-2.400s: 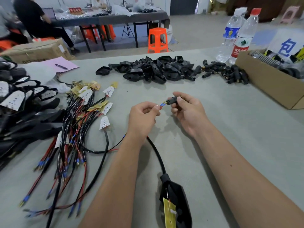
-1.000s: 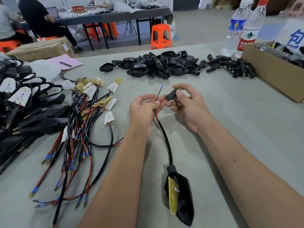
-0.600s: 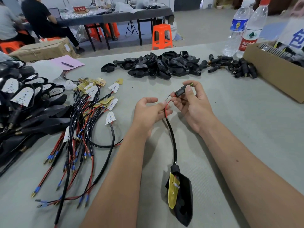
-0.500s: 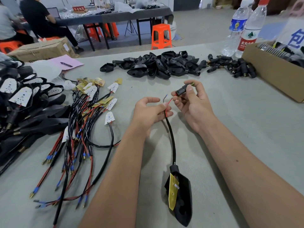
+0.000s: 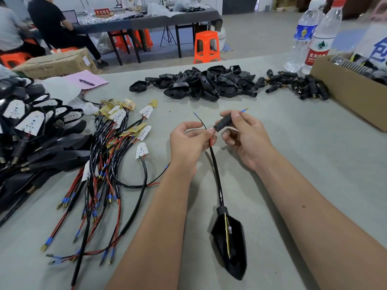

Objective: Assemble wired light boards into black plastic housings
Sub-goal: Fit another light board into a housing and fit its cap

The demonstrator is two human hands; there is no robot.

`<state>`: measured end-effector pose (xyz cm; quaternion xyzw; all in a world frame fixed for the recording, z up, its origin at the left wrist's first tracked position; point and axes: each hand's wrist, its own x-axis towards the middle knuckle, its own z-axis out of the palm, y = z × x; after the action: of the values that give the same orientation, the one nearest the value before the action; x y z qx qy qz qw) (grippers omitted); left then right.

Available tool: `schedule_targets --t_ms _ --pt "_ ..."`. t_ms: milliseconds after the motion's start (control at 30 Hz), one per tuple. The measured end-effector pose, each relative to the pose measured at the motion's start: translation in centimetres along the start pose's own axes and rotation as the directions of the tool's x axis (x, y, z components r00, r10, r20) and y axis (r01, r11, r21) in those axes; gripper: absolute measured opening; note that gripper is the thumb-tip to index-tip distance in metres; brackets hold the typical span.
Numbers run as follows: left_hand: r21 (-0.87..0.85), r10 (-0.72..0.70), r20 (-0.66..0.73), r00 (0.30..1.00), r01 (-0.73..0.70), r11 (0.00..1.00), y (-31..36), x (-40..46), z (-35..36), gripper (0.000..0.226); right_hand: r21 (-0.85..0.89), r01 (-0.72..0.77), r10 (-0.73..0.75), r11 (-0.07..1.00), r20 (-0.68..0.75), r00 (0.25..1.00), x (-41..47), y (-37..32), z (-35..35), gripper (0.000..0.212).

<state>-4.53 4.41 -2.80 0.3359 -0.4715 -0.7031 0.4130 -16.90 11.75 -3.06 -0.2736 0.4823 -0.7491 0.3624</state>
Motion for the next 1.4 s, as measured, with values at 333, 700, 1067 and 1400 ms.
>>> schedule_targets --t_ms 333,700,1067,1400 --pt "-0.215 -0.018 -0.122 0.992 -0.008 0.976 1.3 0.8 -1.3 0.006 0.026 -0.008 0.010 1.000 -0.067 0.998 0.2 0.1 0.0 0.028" --pt "0.408 0.085 0.150 0.985 -0.140 0.902 0.5 0.7 -1.3 0.019 0.228 -0.035 0.075 0.973 -0.168 0.983 0.7 0.0 -0.8 0.032" --pt "0.428 0.117 0.137 0.984 -0.165 0.889 0.2 0.8 -1.3 0.016 0.239 -0.033 0.077 0.970 -0.173 0.982 0.9 0.2 -0.8 0.032" --pt "0.431 0.152 0.131 0.980 -0.195 0.881 -0.1 0.9 -1.3 0.015 0.057 0.005 0.001 0.998 -0.108 0.994 0.3 0.2 0.0 0.028"
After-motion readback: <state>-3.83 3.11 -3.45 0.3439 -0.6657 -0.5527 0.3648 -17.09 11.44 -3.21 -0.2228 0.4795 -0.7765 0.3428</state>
